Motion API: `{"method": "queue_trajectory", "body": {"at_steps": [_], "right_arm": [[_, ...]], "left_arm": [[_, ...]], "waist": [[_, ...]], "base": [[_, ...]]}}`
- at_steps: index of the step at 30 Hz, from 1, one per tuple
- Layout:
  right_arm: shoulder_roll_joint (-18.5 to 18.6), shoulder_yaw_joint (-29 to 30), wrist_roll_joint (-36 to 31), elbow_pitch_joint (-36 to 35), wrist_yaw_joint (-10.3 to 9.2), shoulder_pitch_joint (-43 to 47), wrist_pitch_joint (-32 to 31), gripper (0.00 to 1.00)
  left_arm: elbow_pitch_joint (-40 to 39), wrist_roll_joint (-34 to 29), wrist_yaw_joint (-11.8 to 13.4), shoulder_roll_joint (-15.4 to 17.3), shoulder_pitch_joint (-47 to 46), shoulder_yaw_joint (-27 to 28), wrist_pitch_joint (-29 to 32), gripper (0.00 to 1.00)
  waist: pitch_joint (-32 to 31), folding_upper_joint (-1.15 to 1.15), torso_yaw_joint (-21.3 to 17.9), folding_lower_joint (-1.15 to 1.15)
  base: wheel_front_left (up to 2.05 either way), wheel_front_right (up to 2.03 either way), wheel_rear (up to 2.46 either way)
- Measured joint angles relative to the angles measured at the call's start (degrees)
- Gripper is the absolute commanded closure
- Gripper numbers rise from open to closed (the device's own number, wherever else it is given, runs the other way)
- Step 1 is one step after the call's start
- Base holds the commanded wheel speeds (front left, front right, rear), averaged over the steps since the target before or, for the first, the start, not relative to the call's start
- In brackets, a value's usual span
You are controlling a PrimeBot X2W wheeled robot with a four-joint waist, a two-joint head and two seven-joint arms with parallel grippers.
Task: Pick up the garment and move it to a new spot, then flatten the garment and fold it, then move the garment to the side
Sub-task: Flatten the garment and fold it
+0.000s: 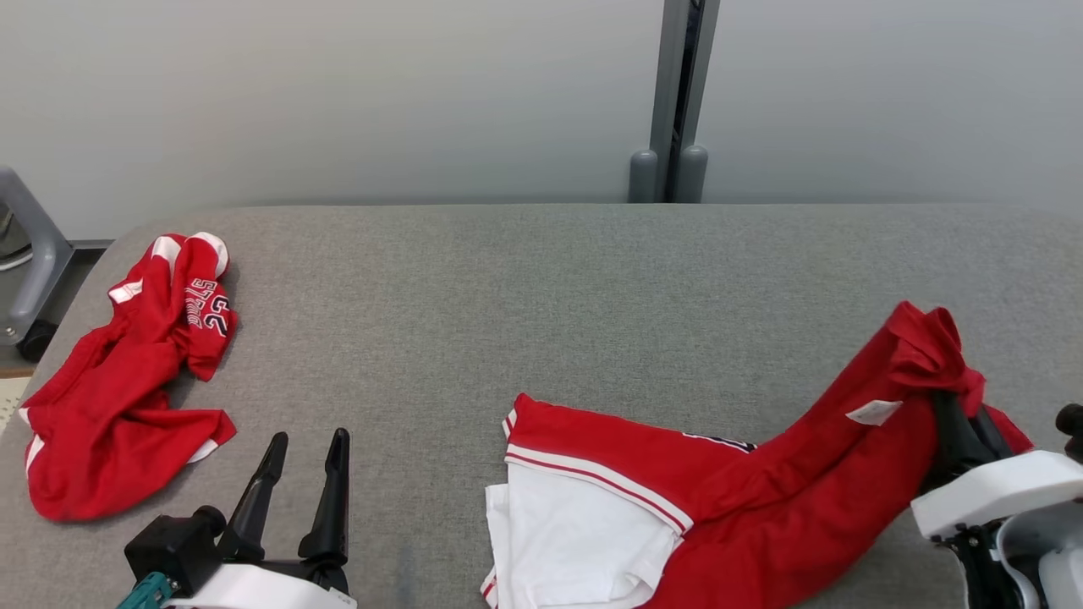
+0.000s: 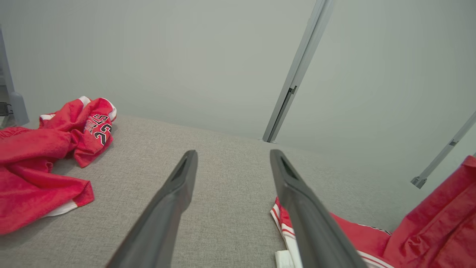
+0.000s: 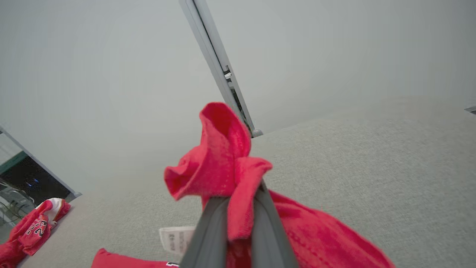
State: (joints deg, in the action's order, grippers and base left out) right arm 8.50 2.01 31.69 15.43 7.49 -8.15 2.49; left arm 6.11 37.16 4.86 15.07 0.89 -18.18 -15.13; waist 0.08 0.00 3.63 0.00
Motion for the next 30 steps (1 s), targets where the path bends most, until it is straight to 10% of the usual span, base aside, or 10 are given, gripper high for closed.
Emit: {"method": "queue_trajectory", "body": {"at_steps": [12, 30], "right_arm": [[-5.6, -11.6, 2.8, -14.7, 0.0, 4.4, -8.5, 1.0], [-5.8, -30.7, 17.3, 14.0, 0.0, -7.9, 0.8, 1.0]], "left_arm": [[0.9, 0.1, -0.3, 0.0, -0.2, -0.3, 0.3, 0.0], [2.5, 0.1, -1.3, -0.5, -2.3, -2.0, 1.0, 0.0]], "waist": [[0.1, 0.0, 5.2, 0.0], [1.7, 0.0, 15.7, 0.0]], "base": [[0.0, 0.0, 0.0], [0.0, 0.0, 0.0]]}}
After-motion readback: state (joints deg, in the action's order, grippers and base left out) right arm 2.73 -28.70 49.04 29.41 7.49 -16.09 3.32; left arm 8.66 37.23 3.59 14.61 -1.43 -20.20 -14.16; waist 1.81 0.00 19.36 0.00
